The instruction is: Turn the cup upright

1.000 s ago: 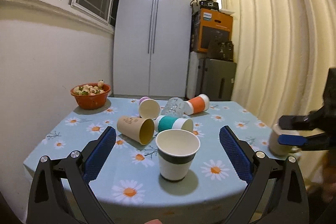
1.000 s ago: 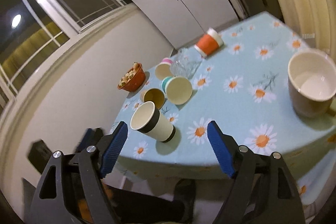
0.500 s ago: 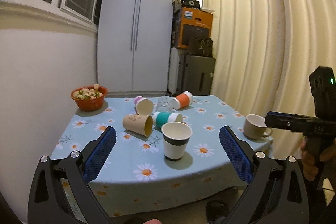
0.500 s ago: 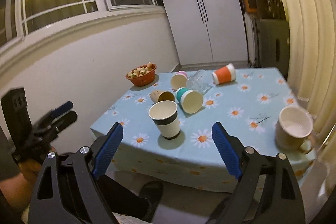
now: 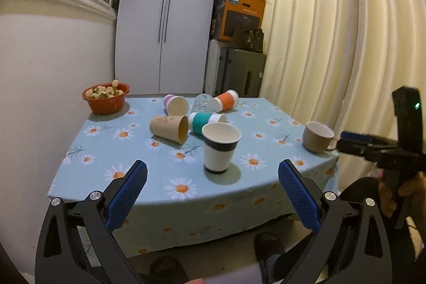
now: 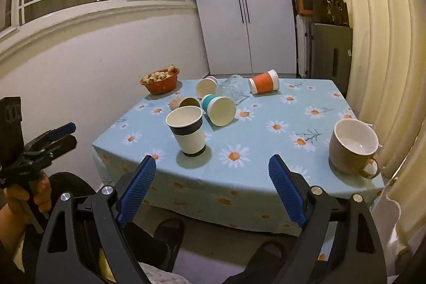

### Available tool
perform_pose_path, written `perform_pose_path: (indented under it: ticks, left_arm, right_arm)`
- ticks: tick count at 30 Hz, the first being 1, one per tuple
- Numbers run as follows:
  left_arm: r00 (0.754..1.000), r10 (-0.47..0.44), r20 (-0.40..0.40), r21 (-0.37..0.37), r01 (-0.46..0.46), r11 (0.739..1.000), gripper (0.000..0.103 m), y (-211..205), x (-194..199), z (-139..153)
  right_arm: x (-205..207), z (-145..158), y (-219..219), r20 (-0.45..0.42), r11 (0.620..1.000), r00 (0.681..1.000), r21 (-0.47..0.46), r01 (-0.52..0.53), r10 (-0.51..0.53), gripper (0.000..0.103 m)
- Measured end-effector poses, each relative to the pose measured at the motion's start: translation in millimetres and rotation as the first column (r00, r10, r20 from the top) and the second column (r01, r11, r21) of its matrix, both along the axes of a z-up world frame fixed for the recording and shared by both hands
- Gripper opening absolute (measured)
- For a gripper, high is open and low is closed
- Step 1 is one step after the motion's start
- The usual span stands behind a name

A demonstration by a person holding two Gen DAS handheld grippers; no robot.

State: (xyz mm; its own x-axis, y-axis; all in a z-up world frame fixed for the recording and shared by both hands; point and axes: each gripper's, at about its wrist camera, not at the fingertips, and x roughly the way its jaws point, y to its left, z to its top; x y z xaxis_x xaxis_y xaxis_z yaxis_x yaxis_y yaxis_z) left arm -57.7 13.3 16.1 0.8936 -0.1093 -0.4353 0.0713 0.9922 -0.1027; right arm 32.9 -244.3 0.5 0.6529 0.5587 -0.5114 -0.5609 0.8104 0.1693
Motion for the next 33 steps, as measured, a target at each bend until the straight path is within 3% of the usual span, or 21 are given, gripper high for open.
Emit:
perform_pose_path:
  ticks: [4,18,33]
  left_arm:
    - [1.000,0.004,0.004,0.009,-0.004,1.000,0.096,-1.6,-1.7,-2.8]
    - [0.999,0.021,-0.032,0.041,-0.019,0.999,0.096,-6.6,3.9,-7.6]
    - [0.997,0.044,-0.056,0.057,-0.041,0.998,0.096,-7.2,7.0,-10.2]
  right_arm:
    - [1.2,-8.2,6.8,0.004,0.998,1.000,-0.055,0.004,-0.004,0.086]
    - [-0.6,-12.4,12.0,0.019,0.996,1.000,-0.083,0.021,-0.020,0.086]
    - [5.1,-15.6,7.9,-0.008,0.997,0.999,-0.065,0.045,-0.046,0.086]
